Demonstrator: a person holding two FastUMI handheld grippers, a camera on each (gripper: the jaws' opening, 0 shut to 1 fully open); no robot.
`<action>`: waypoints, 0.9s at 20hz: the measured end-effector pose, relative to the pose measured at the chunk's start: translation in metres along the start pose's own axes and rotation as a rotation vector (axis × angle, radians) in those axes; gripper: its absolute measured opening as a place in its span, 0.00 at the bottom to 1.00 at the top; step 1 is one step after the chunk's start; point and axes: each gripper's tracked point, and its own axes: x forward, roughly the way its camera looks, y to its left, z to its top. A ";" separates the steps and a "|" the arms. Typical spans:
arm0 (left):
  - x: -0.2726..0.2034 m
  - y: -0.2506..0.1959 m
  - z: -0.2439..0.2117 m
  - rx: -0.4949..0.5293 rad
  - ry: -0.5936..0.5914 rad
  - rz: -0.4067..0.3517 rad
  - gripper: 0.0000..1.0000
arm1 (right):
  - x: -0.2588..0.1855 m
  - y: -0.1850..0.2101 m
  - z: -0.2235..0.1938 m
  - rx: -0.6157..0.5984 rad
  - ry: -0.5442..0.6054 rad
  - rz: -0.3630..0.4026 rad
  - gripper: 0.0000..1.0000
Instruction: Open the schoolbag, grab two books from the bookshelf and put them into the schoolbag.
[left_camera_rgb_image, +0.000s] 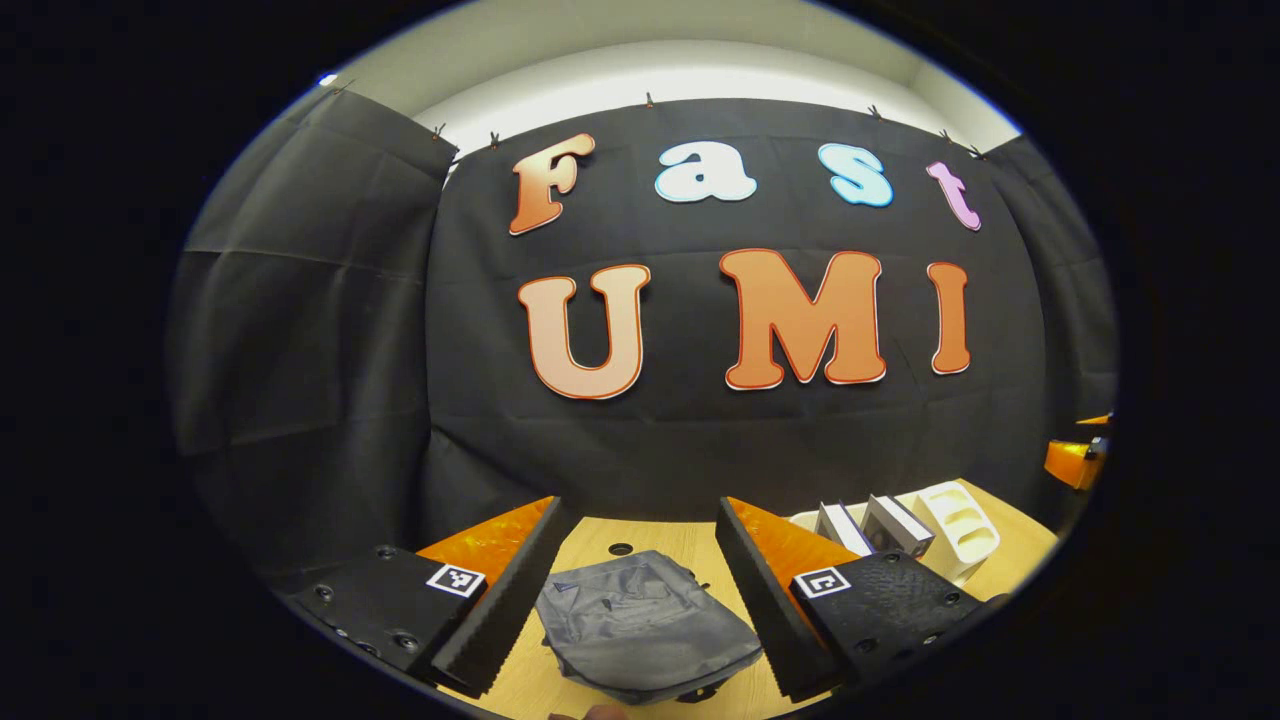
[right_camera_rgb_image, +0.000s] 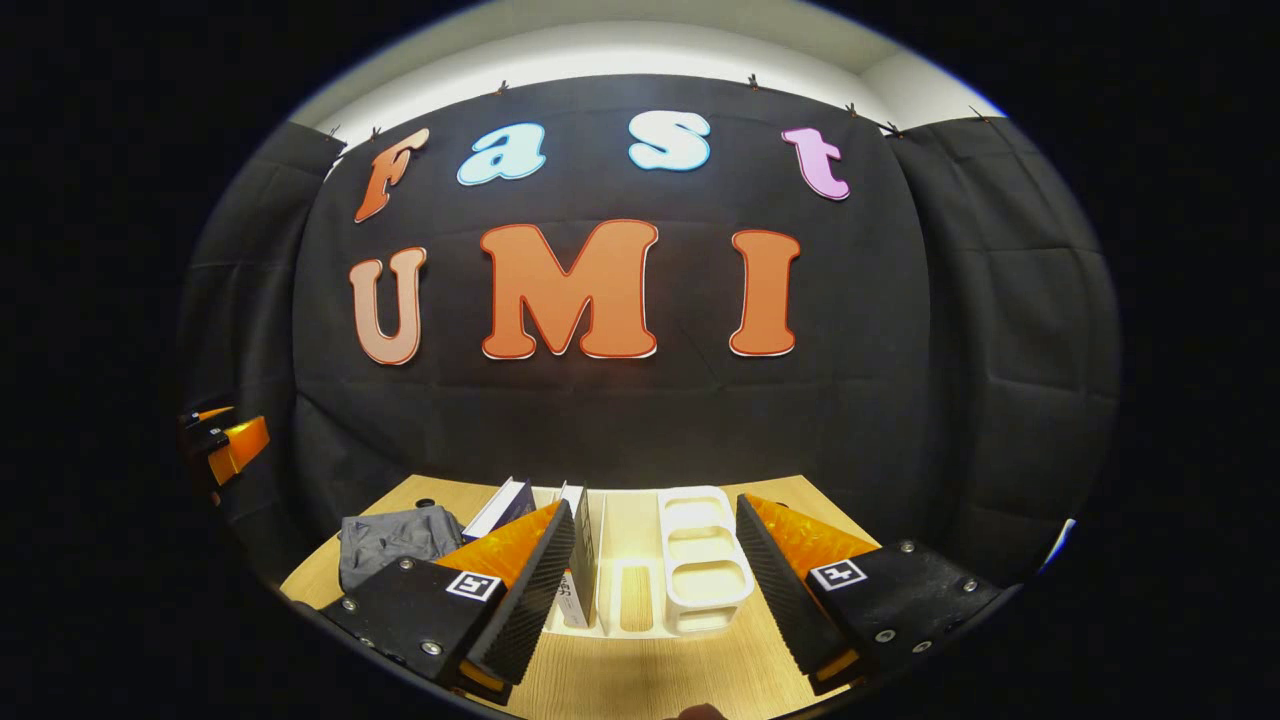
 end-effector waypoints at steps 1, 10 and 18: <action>0.000 0.001 -0.003 0.019 0.004 0.000 0.96 | 0.001 -0.001 -0.002 0.000 0.004 -0.001 0.96; 0.013 -0.009 -0.075 0.225 0.134 -0.027 0.97 | 0.013 -0.010 -0.037 0.016 0.093 -0.019 0.96; 0.007 -0.014 -0.178 0.382 0.340 -0.086 0.98 | 0.024 -0.009 -0.062 -0.009 0.157 -0.031 0.96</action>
